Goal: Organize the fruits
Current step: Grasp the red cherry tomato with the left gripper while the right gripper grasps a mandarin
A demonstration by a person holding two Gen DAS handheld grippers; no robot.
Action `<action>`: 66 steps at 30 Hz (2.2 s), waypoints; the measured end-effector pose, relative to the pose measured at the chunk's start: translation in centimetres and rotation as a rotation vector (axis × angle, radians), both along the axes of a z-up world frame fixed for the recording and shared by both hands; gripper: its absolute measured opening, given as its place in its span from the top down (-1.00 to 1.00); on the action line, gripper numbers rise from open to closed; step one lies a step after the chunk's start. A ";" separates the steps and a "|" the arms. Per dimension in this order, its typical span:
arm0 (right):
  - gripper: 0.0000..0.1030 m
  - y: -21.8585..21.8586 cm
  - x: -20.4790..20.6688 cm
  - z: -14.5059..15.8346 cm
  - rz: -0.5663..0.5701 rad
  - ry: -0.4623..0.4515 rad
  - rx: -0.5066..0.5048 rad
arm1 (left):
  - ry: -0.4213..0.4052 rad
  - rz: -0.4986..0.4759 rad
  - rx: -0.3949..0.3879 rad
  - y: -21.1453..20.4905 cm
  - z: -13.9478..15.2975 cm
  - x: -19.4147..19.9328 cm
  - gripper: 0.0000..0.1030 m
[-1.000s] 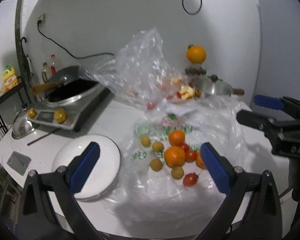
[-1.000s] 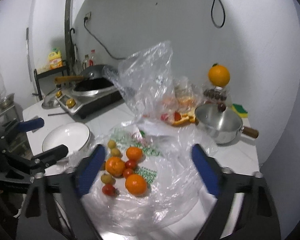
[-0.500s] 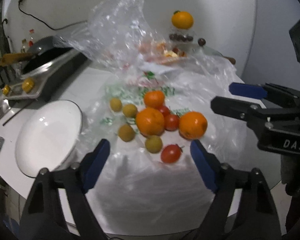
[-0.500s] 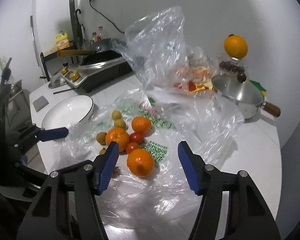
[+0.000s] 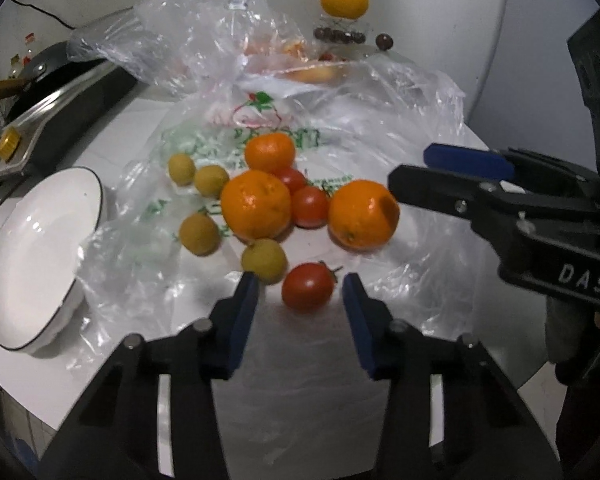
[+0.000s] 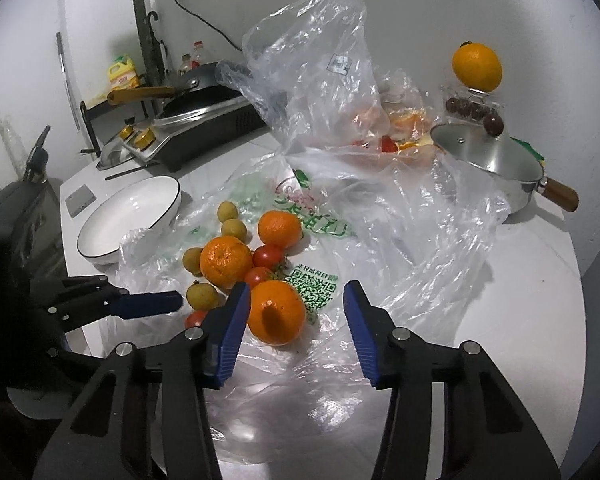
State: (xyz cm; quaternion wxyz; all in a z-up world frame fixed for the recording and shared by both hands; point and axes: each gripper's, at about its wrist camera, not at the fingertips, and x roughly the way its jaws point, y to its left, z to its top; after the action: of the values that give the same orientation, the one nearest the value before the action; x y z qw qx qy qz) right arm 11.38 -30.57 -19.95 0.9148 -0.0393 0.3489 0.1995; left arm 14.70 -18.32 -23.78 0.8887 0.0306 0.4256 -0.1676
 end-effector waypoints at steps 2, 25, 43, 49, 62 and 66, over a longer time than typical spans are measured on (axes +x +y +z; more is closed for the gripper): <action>0.01 0.1 0.1 -0.2 0.010 0.005 0.004 | 0.014 0.002 -0.002 -0.1 -0.2 0.2 0.12; 0.06 2.1 1.9 -2.9 0.085 0.104 -0.006 | 0.048 -0.049 0.014 -0.4 -0.6 0.8 0.35; 0.20 1.8 0.9 -1.3 0.045 0.059 0.007 | -0.031 -0.068 -0.036 0.7 0.4 -0.1 0.35; 0.71 1.4 0.7 -0.5 0.019 0.033 0.019 | -0.024 -0.081 -0.049 0.8 0.2 -0.3 0.38; 0.36 0.3 0.8 -1.5 -0.026 0.107 0.066 | -0.025 -0.094 -0.055 0.8 0.0 -0.2 0.43; -0.10 -0.3 0.4 -1.3 0.002 0.127 0.141 | -0.024 -0.096 -0.059 0.8 0.0 -0.3 0.43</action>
State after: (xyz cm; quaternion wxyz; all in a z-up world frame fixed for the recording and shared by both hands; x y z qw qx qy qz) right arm 11.76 -30.85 -21.29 0.8912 0.0378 0.3912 0.2264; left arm 14.39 -17.48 -23.77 0.8853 0.0266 0.4077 -0.2220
